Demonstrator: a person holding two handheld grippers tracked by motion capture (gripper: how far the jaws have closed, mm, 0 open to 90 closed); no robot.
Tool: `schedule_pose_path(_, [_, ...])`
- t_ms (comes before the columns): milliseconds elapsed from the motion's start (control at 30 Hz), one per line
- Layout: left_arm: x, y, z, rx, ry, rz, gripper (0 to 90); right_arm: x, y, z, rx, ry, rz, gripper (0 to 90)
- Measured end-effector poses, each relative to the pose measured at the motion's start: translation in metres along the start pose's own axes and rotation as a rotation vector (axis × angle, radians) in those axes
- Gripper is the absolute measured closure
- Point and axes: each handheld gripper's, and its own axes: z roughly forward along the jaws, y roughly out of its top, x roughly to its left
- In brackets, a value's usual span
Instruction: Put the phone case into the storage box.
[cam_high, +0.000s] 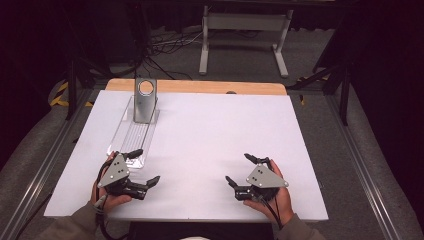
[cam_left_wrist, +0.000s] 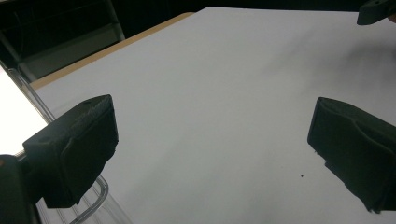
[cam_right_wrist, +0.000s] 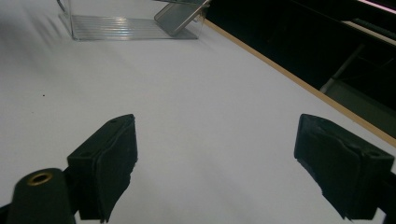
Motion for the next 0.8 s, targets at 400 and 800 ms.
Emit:
schedule_pose_path(400, [0.0,0.0004,-0.0025,-0.019,-0.004,0.0,2.5,0.0026,0.0023,-0.0011,0.005,-0.01,-0.012,14.4])
schedule_pose_path(800, [-0.0003,0.0014,-0.001,-0.025,-0.001,0.004,2.5,0.0008,0.0,-0.0005,0.009,-0.009,-0.008,14.4])
